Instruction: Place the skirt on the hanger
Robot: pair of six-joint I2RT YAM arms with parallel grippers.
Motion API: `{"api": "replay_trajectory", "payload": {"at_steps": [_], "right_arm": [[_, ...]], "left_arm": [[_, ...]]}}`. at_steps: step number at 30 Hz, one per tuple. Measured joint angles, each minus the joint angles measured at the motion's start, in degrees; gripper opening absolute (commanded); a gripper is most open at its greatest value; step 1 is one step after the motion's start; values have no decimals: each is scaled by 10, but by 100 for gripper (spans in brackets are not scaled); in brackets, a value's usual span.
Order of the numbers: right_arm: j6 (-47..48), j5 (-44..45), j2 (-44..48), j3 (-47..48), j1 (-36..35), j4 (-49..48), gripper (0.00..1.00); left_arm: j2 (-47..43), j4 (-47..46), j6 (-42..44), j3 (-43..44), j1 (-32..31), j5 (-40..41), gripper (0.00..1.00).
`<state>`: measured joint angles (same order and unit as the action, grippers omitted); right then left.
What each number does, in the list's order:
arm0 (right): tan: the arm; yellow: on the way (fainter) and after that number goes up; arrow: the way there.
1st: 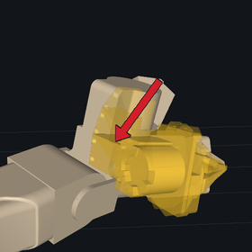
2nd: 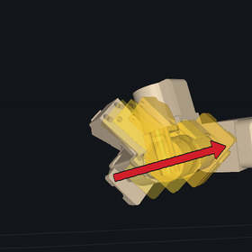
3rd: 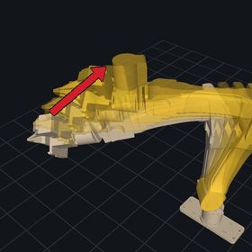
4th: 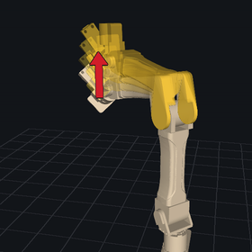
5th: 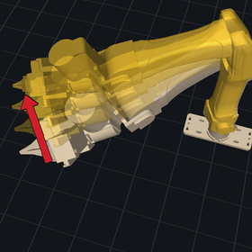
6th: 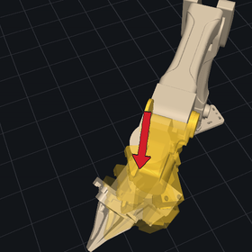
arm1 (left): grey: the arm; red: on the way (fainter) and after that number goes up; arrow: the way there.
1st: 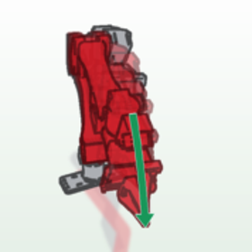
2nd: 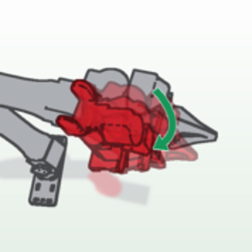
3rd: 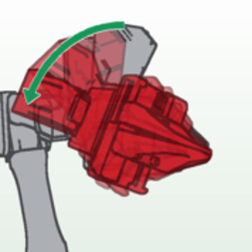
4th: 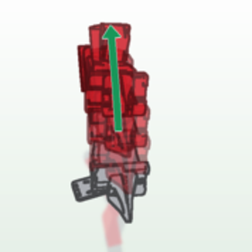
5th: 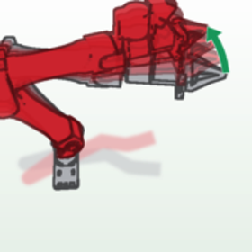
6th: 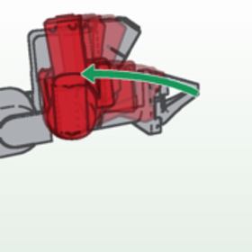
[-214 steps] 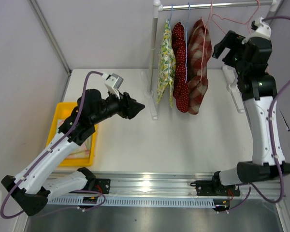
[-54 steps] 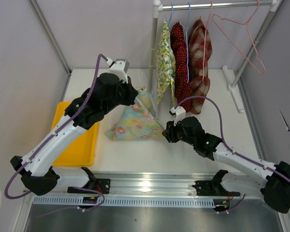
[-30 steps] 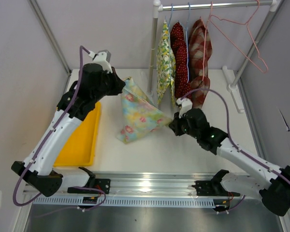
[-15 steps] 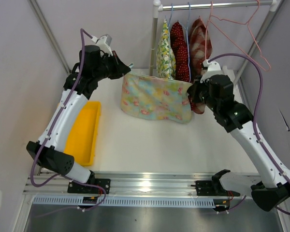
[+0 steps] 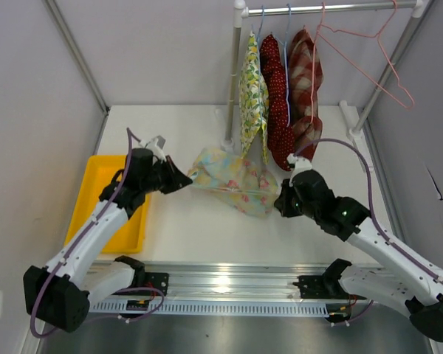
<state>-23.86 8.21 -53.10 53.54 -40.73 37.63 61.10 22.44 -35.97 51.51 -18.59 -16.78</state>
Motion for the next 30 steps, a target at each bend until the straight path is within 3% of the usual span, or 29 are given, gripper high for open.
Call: {"api": "replay_trajectory", "payload": {"at_steps": [8, 10, 11, 12, 13, 14, 15, 16, 18, 20, 25, 30], "right_arm": [[-155, 38, 31, -81, -127, 55, 0], [-191, 42, 40, -107, -144, 54, 12], [-210, 44, 47, -122, -153, 54, 21], [-224, 46, 52, -134, -160, 56, 34], [-239, 47, 58, -144, -166, 61, 41], [-250, 52, 64, -151, -170, 72, 48], [-261, 58, 70, -155, -172, 83, 62], [-270, 63, 74, -156, -173, 91, 67], [-278, 78, 77, -154, -173, 101, 74], [-281, 90, 74, -147, -173, 111, 77], [-269, 110, 43, -115, -150, 118, 78], [-202, 96, 26, -48, -26, 118, 74]], "left_arm": [[-155, 3, -93, -158, 0, 25, 0], [-175, -3, -114, -183, 0, 25, 3], [-179, -5, -122, -193, -1, 21, 15], [-178, -7, -125, -202, -2, 21, 20], [-176, -7, -128, -209, -2, 22, 25], [-174, -7, -130, -215, -1, 28, 37], [-172, -6, -130, -218, 0, 32, 42], [-170, -5, -129, -219, 0, 33, 50], [-169, -7, -125, -219, 0, 31, 54], [-171, -9, -120, -219, 0, 31, 60], [-179, 5, -95, -201, 0, 25, 57], [-152, 8, -59, -153, -2, 9, 54]]}}
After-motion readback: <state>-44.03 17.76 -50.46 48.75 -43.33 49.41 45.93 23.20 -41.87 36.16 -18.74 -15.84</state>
